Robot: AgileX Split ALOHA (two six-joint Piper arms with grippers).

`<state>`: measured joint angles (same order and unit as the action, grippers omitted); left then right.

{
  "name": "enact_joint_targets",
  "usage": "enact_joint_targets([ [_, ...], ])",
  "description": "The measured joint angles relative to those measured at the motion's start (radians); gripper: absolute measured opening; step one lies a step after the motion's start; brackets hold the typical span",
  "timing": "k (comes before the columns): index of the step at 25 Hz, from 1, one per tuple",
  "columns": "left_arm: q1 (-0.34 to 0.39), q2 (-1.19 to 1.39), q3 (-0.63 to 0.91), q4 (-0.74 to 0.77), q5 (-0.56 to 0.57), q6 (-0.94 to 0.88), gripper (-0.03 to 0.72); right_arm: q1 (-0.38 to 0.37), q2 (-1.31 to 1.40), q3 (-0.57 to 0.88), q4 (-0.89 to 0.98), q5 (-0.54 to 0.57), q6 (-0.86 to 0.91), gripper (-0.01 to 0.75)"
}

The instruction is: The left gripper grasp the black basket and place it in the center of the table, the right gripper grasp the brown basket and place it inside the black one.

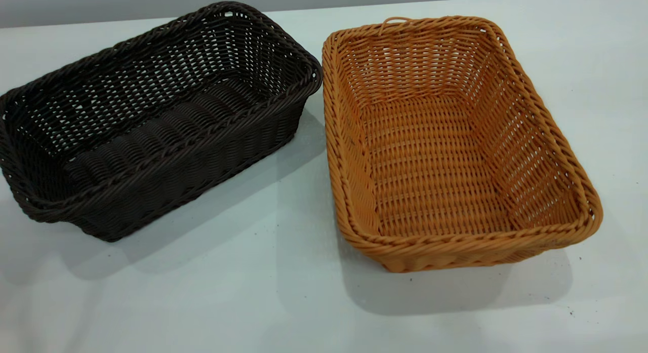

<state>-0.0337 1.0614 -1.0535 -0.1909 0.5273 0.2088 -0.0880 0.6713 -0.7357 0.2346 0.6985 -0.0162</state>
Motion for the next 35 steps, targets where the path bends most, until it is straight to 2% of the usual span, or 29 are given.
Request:
enact_joint_targets([
  [3, 0.000, 0.080, -0.049, -0.021, -0.104, 0.007, 0.437, 0.000, 0.033, 0.000, 0.041, 0.008, -0.007, 0.568],
  [8, 0.000, 0.210, -0.116, -0.012, -0.188, 0.063, 0.437, 0.000, 0.096, 0.000, 0.107, 0.076, -0.010, 0.568],
  [15, 0.000, 0.363, -0.142, -0.010, -0.335, 0.226, 0.437, 0.000, 0.115, 0.000, 0.312, 0.310, 0.029, 0.566],
  [21, 0.000, 0.421, -0.142, -0.010, -0.422, 0.298, 0.437, 0.000, 0.115, 0.007, 0.538, 0.505, 0.259, 0.567],
  [28, -0.001, 0.421, -0.142, -0.010, -0.442, 0.342, 0.437, 0.000, 0.156, 0.051, 0.566, 0.520, 0.584, 0.567],
  [31, -0.001, 0.420, -0.142, -0.010, -0.440, 0.344, 0.437, 0.000, 0.208, 0.051, 0.572, 0.520, 0.632, 0.567],
  [35, -0.001, 0.420, -0.142, -0.010, -0.438, 0.344, 0.437, 0.000, 0.291, 0.051, 0.572, 0.520, 0.594, 0.567],
])
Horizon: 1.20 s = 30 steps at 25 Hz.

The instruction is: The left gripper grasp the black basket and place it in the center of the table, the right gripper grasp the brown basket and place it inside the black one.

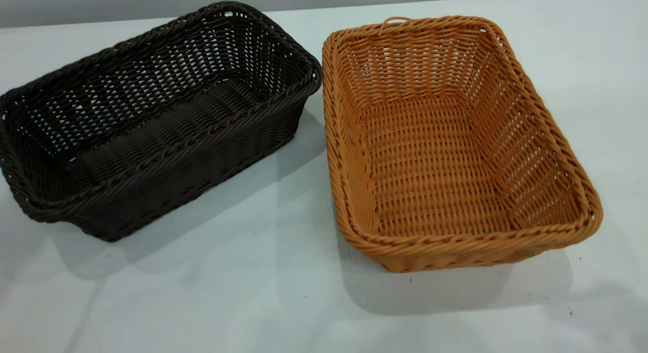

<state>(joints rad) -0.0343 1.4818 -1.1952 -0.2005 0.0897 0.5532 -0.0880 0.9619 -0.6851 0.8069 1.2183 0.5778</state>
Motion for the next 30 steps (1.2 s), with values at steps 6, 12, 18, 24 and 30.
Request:
enact_joint_targets([
  [6, 0.000, 0.000, 0.001, 0.000, 0.000, 0.000, 0.437, 0.000, 0.152, -0.001, 0.063, -0.038, -0.093, 0.567],
  [12, 0.000, 0.000, 0.001, 0.000, -0.004, 0.000, 0.437, 0.018, 0.316, -0.001, 0.054, -0.059, -0.185, 0.567],
  [18, 0.000, 0.000, 0.001, 0.000, -0.009, 0.000, 0.437, 0.179, 0.468, -0.001, 0.063, -0.133, -0.186, 0.567],
  [24, 0.000, 0.000, 0.001, 0.000, -0.012, 0.000, 0.437, 0.367, 0.514, -0.001, 0.020, -0.245, -0.173, 0.567],
  [30, 0.000, 0.000, 0.001, 0.000, -0.012, 0.000, 0.437, 0.432, 0.513, -0.001, -0.033, -0.375, -0.036, 0.567],
])
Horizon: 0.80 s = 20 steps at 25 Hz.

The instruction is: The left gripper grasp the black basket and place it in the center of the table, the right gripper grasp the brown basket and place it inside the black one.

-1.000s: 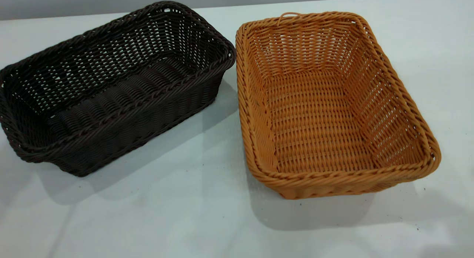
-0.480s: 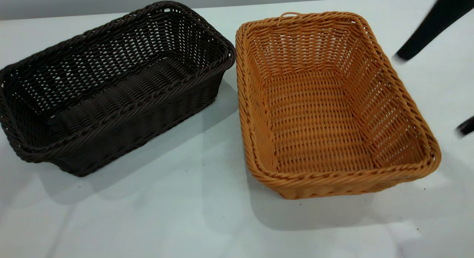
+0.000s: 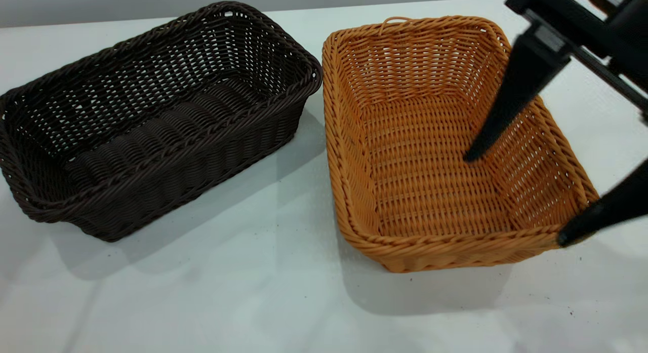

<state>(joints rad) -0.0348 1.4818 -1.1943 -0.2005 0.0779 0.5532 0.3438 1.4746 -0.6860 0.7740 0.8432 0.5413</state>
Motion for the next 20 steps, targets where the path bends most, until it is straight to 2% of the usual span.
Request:
enact_joint_targets([
  [4, 0.000, 0.000, 0.000, 0.000, -0.007, 0.000, 0.437, 0.006, 0.010, 0.000, -0.076, -0.105, 0.100, 0.567],
  [7, 0.000, 0.000, 0.000, 0.000, -0.039, 0.000, 0.437, 0.006, 0.052, 0.000, -0.115, -0.139, 0.146, 0.567],
  [12, 0.000, 0.000, 0.000, 0.000, -0.040, -0.001, 0.437, 0.006, 0.135, 0.000, -0.067, -0.060, 0.099, 0.567],
  [20, 0.000, 0.000, 0.000, -0.002, -0.037, -0.003, 0.437, 0.006, 0.207, 0.000, -0.040, -0.062, 0.042, 0.567],
])
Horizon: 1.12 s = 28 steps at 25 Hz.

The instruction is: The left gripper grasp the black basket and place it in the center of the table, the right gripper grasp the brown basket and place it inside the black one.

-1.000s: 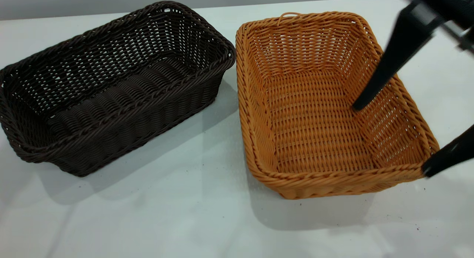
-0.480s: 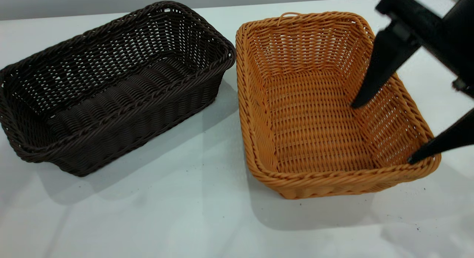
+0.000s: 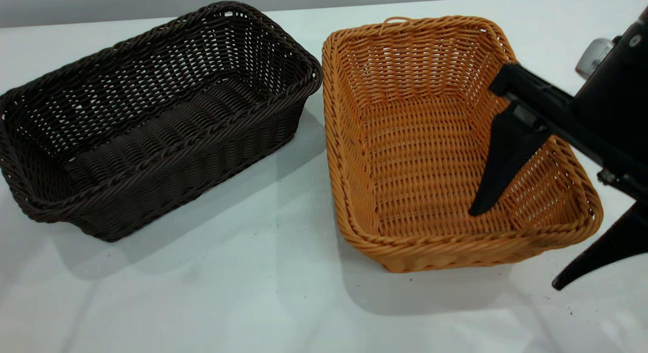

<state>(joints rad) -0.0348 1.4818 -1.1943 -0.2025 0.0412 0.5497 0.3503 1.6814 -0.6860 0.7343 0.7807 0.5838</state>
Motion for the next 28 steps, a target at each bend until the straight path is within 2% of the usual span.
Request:
enact_joint_targets([
  [21, 0.000, 0.000, 0.000, 0.000, 0.000, 0.002, 0.437, 0.000, 0.145, 0.000, 0.174, -0.074, -0.130, 0.567],
  [28, 0.000, 0.000, 0.000, 0.000, 0.011, 0.001, 0.437, 0.000, 0.150, 0.000, 0.288, -0.161, -0.231, 0.535],
])
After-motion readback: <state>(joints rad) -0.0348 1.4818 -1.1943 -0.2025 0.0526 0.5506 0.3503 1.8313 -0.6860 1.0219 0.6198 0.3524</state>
